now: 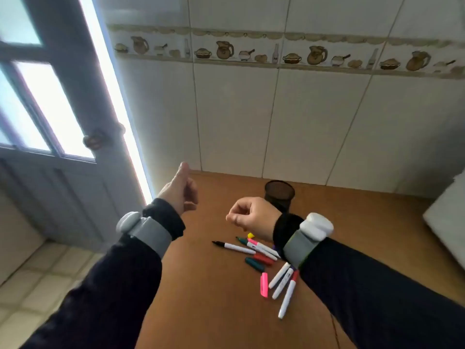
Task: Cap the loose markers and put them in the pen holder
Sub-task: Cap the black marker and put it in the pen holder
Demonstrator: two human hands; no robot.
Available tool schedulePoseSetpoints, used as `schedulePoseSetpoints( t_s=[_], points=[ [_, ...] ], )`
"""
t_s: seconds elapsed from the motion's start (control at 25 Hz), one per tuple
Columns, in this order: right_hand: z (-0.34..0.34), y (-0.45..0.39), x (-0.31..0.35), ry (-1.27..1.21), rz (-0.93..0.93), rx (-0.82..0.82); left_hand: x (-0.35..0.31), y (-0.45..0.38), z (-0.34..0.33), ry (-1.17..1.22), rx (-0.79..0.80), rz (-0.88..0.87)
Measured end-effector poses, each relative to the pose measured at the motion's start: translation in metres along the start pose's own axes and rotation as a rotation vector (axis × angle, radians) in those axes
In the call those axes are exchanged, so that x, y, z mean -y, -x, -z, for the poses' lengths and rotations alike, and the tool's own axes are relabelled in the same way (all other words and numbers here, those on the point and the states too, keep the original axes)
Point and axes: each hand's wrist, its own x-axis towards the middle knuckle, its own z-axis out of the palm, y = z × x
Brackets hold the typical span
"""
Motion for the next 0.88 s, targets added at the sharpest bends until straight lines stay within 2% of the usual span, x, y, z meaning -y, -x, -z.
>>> schedulePoseSetpoints(
  t_s=[0.12, 0.4, 0.64, 0.76, 0.88],
  points=[
    [-0.037, -0.038, -0.021, 0.369, -0.031, 0.122, 0.02, -0.015, 0.023, -0.086, -0.126, 0.012],
    [-0.076, -0.084, -0.061, 0.88, -0.21, 0.273, 0.05, -0.036, 0.036, -0.161, -0.182, 0.084],
    [-0.082, -0.094, -0.068, 0.854, -0.242, 0.276, 0.064, -0.049, 0.028, -0.204, -0.144, 0.143],
    [-0.061, -0.087, -0.059, 0.731, -0.242, 0.22, 0.066, -0.048, 0.015, -0.284, -0.11, 0.131],
    [-0.024, -0.068, -0.062, 0.568, -0.285, 0.086, 0.072, -0.049, -0.015, -0.434, -0.035, 0.07]
  ],
)
